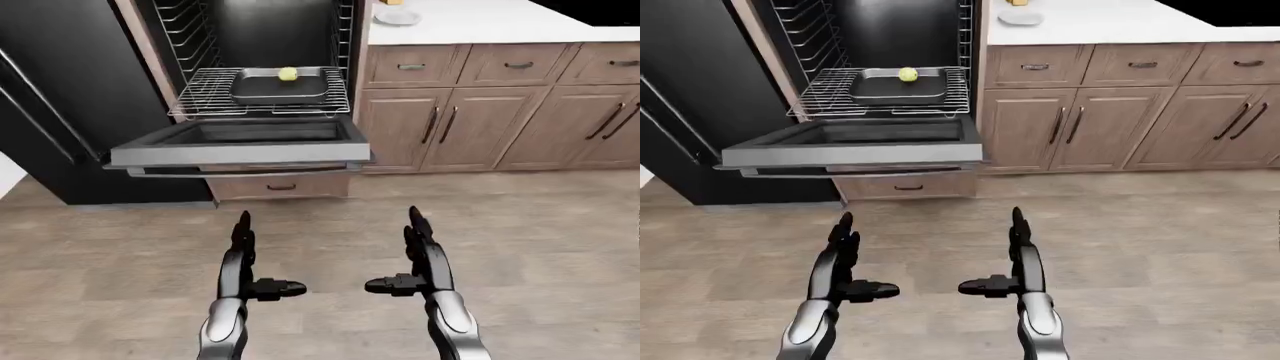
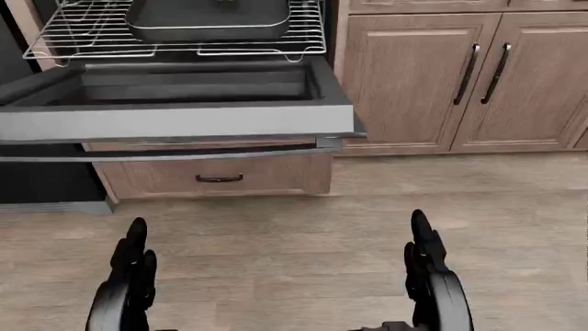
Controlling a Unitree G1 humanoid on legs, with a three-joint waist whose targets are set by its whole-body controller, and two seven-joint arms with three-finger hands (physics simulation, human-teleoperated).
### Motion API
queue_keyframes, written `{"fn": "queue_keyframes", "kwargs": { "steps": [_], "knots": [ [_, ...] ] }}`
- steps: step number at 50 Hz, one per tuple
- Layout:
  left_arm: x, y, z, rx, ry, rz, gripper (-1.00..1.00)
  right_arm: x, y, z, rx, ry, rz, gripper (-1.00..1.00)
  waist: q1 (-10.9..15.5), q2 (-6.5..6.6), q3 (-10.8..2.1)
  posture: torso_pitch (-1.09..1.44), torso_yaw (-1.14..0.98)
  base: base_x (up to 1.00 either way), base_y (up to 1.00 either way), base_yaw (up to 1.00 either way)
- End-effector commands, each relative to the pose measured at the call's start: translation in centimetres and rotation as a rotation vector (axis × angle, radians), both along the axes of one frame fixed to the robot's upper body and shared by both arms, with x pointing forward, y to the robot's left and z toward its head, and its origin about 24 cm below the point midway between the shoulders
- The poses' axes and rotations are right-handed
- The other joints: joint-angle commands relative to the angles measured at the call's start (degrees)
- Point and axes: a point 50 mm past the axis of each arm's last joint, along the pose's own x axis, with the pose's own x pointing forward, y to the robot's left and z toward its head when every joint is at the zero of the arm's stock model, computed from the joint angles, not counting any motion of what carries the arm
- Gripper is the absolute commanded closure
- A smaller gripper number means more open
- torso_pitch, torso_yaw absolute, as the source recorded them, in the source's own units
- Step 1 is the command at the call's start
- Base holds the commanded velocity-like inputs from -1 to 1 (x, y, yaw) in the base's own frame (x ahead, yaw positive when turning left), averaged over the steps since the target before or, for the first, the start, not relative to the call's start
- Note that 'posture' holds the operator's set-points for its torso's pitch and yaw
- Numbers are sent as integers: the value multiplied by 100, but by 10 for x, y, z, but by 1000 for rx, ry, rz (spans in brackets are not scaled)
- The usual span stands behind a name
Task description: Pick the potato from the oven and place it on the plate on the counter.
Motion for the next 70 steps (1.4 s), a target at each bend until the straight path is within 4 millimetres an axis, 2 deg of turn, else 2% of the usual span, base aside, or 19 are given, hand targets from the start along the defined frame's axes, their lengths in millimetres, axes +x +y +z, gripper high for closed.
{"fn": "queue_keyframes", "kwargs": {
  "steps": [1, 3, 5, 7, 8, 17, 26, 27, 30, 36, 45, 47, 49, 52, 53, 58, 62, 65, 70],
  "knots": [
    [3, -1, 41, -2, -168, -5, -100, 11, 2, 32, -17, -160, 18, -100, -12, -45, -5, 0, 0, 0, 0, 0],
    [4, -1, 46, 1, -168, -5, -100, 13, 1, 32, -20, -155, 16, -100, 55, 1, -356, 0, 0, 0, 0, 0],
    [7, 0, 48, 2, -165, -8, -100, 20, -4, 26, -20, -144, 15, -100, 40, -39, -94, 0, 0, 0, 0, 0],
    [8, -1, 52, 5, -161, -12, -100, 20, -6, 27, -22, -140, 15, -100, 47, -43, -396, 0, 0, 0, 0, 0],
    [7, -2, 58, 6, -163, -16, -100, 20, -6, 29, -25, -141, 17, -100, 55, -41, -432, 0, 0, 0, 0, 0],
    [16, 3, 93, -16, -141, -53, -100, 28, -13, 61, 4, -169, 40, -100, 46, -17, -495, 0, 0, 0, 0, 0],
    [23, 5, 168, -38, -163, -94, -100, 46, -17, 116, 4, -207, 89, -100, 41, -13, -549, 0, 0, 1, 0, 0],
    [24, 6, 174, -29, -167, -99, -100, 47, -18, 122, -4, -216, 91, -100, 43, 10, -642, 0, 0, 15, 0, 0],
    [29, 11, 194, -29, -190, -93, -100, 55, -19, 143, -25, -234, 106, -100, 51, 7, -214, 0, 0, 47, -1, 0],
    [43, 12, 224, -16, -205, -108, -100, 64, -29, 186, -68, -283, 109, -100, 33, -358, -239, 0, 0, 54, -1, 0],
    [51, 23, 256, -10, -243, -68, -100, 69, -31, 224, -100, -327, 145, -100, -11, -49, -260, 0, 0, 55, -1, 0],
    [50, 23, 264, 0, -274, -82, -100, 68, -31, 234, -102, -341, 149, -100, -69, 134, -297, 0, 0, 59, -1, 0],
    [48, 24, 272, -3, -279, -78, -100, 67, -33, 242, -107, -350, 151, -100, -94, 481, -390, 0, 0, 59, -1, 0],
    [42, 22, 283, 7, -298, -87, -100, 64, -35, 250, -113, -358, 154, -100, -14, 445, -203, 0, 0, 59, -1, 0],
    [42, 23, 285, 7, -301, -83, -100, 63, -36, 253, -115, -362, 150, -100, 40, 357, -256, 0, 0, 59, -37, 0],
    [40, 23, 290, 10, -304, -76, -100, 57, -39, 258, -123, -368, 147, -100, -75, 492, -257, 0, 0, 59, -70, 0],
    [36, 21, 289, 11, -303, -76, -100, 54, -40, 261, -125, -377, 148, -100, -88, 404, -268, 0, 0, 52, -77, 0],
    [32, 23, 288, 27, -299, -78, -100, 48, -43, 264, -158, -380, 156, -100, -206, 213, -375, 0, 0, 14, -77, 0],
    [27, 27, 290, 43, -303, -78, -100, 39, -47, 267, -168, -390, 165, -100, -274, -404, -469, 0, 0, 1, -75, 0]
  ]
}}
